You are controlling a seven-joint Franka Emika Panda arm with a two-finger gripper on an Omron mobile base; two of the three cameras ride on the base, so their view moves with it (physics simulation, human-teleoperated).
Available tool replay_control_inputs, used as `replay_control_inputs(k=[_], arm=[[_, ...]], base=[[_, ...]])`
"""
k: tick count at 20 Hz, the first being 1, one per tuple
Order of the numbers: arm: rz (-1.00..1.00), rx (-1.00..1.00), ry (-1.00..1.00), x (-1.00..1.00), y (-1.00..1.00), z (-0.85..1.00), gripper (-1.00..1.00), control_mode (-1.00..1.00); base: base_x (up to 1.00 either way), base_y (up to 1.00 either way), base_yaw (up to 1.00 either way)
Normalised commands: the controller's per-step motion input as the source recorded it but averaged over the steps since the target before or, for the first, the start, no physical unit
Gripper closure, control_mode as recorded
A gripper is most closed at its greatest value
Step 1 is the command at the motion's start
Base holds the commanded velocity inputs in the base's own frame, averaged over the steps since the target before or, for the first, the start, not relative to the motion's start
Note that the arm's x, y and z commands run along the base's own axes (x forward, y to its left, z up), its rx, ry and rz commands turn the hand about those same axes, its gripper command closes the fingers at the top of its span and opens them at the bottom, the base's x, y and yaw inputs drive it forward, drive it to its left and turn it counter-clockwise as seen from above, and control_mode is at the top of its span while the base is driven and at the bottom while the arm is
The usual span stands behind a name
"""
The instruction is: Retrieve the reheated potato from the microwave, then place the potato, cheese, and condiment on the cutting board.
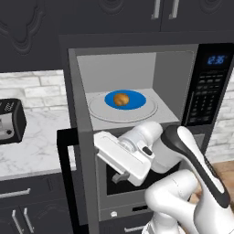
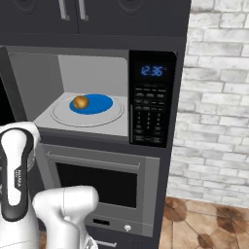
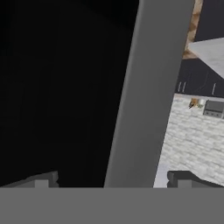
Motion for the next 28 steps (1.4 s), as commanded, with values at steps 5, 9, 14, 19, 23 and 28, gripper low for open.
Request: replay_control_inputs(k=[5,9,14,19,23,28], arm=[[0.00,0.00,0.01,0.08,-0.33,0.05,-1.00,-1.00],[0.00,0.00,0.03,0.05,-0.59,0.08,-1.00,-1.00],[0.00,0.00,0.03,0.06,-0.65,0.09,-1.00,-1.00],[0.00,0.00,0.02,0.11,-0.63,0.11,-1.00,-1.00],[0.00,0.00,-0.12,0.09,-0.56,0.04,-1.00,-1.00],[0.00,-0.04,-0.42,0.03,-0.47,0.00,-1.00,-1.00]], base=[[0.00,0.00,0.00],[0.00,0.00,0.00],[0.00,0.00,0.00],[0.00,0.00,0.00],[0.00,0.00,0.00],[0.00,0.00,0.00]])
